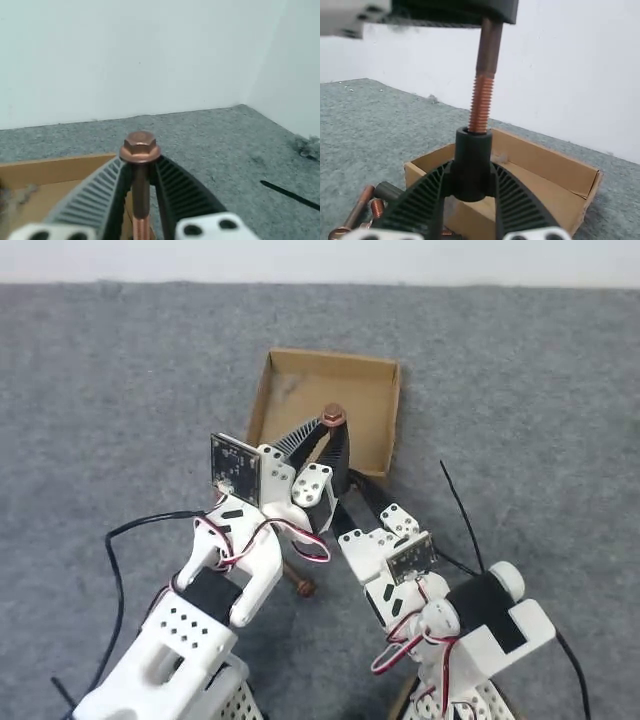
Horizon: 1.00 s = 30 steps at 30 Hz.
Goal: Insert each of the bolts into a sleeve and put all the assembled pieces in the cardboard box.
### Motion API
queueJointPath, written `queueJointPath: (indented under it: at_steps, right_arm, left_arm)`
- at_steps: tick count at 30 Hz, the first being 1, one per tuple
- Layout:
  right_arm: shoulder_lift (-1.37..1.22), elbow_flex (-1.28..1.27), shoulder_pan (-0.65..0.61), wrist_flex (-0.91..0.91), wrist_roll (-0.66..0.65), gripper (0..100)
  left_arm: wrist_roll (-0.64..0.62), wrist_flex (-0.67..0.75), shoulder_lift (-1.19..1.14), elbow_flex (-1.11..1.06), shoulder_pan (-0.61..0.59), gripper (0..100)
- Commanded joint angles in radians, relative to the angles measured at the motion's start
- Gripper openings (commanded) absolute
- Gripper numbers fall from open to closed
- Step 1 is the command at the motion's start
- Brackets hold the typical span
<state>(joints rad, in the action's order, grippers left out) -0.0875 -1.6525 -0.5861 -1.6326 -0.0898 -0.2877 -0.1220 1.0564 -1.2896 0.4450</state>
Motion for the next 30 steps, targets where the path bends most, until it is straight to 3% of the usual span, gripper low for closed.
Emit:
queueJointPath:
  at_steps: [1, 30]
  right_arm:
    - [0.012, -0.017, 0.013, 0.001, -0.005, 0.7]
    - [0.012, -0.017, 0.016, 0.001, -0.009, 0.7]
  left_arm:
    - [0.008, 0.034, 0.04, 0.016, -0.003, 1]
    - [0.006, 0.117, 0.038, -0.232, 0.005, 1]
